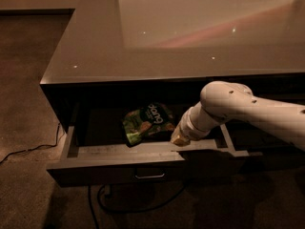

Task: Open top drawer

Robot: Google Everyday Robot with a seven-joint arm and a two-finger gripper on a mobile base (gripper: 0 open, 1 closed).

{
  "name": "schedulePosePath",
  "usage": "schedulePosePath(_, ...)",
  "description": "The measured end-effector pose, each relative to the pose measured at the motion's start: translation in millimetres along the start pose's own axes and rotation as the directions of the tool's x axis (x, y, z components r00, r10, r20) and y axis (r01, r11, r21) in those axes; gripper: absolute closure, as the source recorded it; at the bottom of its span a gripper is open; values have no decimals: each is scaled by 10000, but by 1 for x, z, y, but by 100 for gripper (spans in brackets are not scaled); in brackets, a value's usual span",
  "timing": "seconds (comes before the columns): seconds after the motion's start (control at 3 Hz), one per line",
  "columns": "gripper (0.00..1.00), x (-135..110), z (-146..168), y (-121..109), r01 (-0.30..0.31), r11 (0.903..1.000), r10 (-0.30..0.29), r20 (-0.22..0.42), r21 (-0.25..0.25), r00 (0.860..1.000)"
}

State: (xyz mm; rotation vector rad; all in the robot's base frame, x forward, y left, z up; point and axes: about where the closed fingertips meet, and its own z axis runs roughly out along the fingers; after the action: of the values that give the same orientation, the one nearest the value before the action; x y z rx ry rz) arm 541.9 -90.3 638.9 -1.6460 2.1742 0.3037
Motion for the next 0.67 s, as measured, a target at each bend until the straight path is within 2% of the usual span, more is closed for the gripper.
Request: schedulePosePath(0.67,100,40,14,11,-328,9991,304,-855,-272,9959)
